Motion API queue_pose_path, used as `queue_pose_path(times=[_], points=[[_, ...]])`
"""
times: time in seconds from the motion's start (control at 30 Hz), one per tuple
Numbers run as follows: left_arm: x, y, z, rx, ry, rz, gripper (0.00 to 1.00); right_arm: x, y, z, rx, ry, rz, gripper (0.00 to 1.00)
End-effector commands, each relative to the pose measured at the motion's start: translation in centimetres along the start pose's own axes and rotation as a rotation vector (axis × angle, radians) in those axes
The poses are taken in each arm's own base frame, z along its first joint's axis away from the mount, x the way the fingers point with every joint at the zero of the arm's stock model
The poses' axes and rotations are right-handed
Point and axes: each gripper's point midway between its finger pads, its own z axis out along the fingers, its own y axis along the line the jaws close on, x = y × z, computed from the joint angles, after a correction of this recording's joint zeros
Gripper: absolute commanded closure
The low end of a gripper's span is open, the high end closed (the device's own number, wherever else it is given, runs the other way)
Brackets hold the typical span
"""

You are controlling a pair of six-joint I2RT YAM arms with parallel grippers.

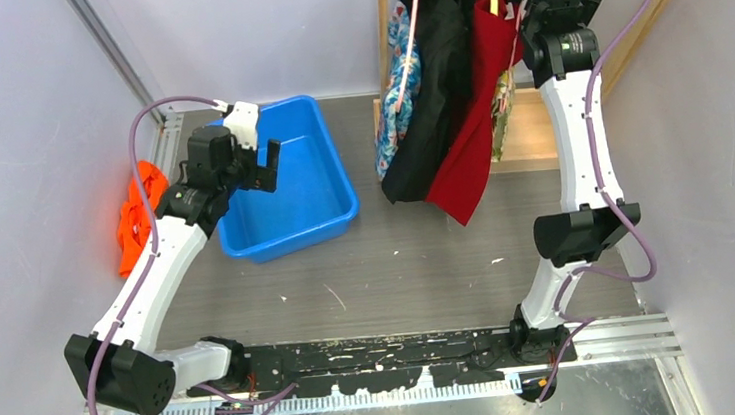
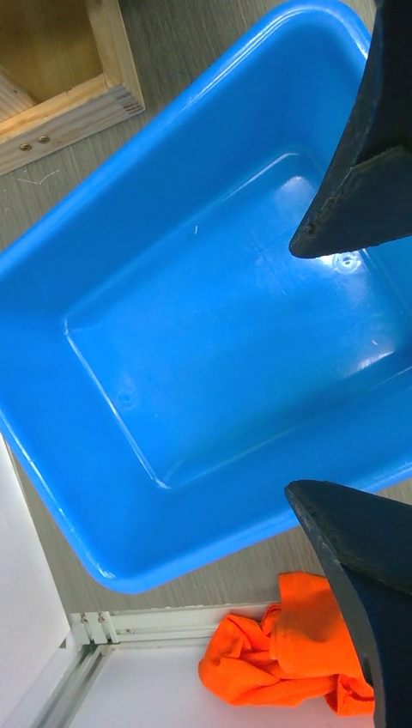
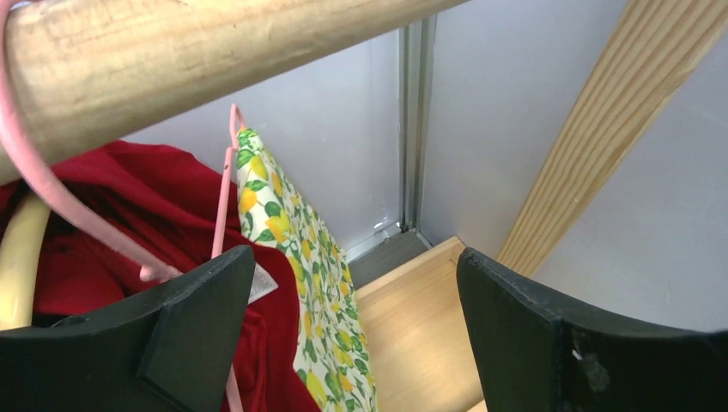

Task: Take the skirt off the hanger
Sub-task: Pick up the hanger from the clothesline.

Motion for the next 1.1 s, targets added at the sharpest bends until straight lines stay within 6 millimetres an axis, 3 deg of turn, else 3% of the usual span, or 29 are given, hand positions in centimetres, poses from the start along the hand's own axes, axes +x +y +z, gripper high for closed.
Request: queue_pose_path(times=[0.0, 0.17, 0.3, 0.47, 0.63, 0.87, 1.07], points=[[-2.2, 0.5, -0.2, -0.024, -0.077, 0.016, 0.01, -3.2, 0.6, 0.3, -0.004, -0.095, 0.091, 0.08], [-1.8, 0.6, -0.1, -0.026, -0.063, 0.023, 0.01, -2.8, 0.7, 1.2, 0.016, -0.105, 0.091, 0.08], [-1.6, 0.4, 0.2, -0.021, -0.055, 0.023, 0.01, -3.1, 0.4, 0.7, 0.03, -0.114, 0.106, 0.08], [-1.0, 0.1, 0.4, -0.009, -0.047, 0.017, 0.01, -3.4, -0.1, -1.0, 0.002, -0.103, 0.113, 0.07], [0.2, -0.1, 0.3, 0.0, -0.021, 0.009, 0.0, -2.5, -0.4, -3.6, -0.064, -0.027, 0.131, 0.07], [2.1, -0.9, 0.3, 0.027, 0.01, -0.011, 0.01, -3.2, -2.5, -7.7, -0.095, -0.003, 0.134, 0.07], [2.3, -1.4, 0.1, 0.048, 0.007, -0.031, 0.01, -3.1, -2.2, -7.7, -0.112, 0.001, 0.117, 0.07]])
